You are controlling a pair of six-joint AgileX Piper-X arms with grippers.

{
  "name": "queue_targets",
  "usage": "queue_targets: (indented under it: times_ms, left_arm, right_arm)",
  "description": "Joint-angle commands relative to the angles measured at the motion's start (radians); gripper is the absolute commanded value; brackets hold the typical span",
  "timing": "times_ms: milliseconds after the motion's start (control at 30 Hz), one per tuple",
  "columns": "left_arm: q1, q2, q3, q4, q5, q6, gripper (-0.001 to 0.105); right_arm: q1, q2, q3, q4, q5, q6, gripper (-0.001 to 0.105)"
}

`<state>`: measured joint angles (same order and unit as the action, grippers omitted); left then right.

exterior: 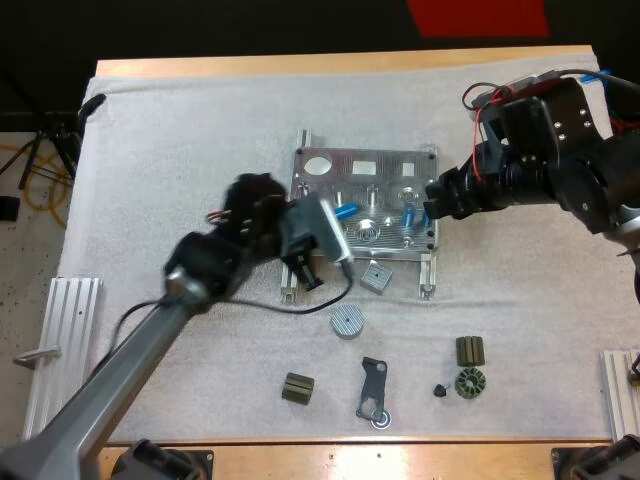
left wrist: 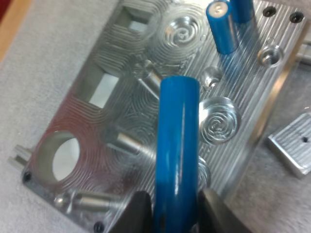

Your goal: Load cells from right to left

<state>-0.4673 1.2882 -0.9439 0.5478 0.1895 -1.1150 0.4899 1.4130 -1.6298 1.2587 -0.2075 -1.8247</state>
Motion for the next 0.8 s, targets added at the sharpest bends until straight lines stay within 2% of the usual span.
queue_targets:
  times_ms: [0, 67, 233, 567, 767]
  left_arm:
    - [0.016, -0.038, 0.012, 0.027, 0.061, -0.009, 0.000]
    - [0.046, -0.086, 0.034, 0.047, 0.113, -0.005, 0.000]
    - [0.090, -0.210, 0.067, 0.068, 0.315, 0.021, 0.000]
    - [0.094, -0.262, 0.067, 0.078, 0.437, 0.021, 0.000]
    - [0.094, -0.262, 0.067, 0.076, 0.497, 0.021, 0.000]
  right_arm:
    - [-0.015, -0.014, -0.001, 0.002, -0.061, 0.001, 0.051]
    - [-0.040, -0.014, -0.001, -0.007, -0.130, 0.028, 0.051]
    - [-0.089, -0.014, 0.042, -0.067, -0.353, 0.116, 0.051]
    - [-0.003, -0.014, 0.206, -0.163, -0.403, 0.179, 0.051]
    - [0.064, 0.000, 0.275, -0.323, -0.410, 0.306, 0.051]
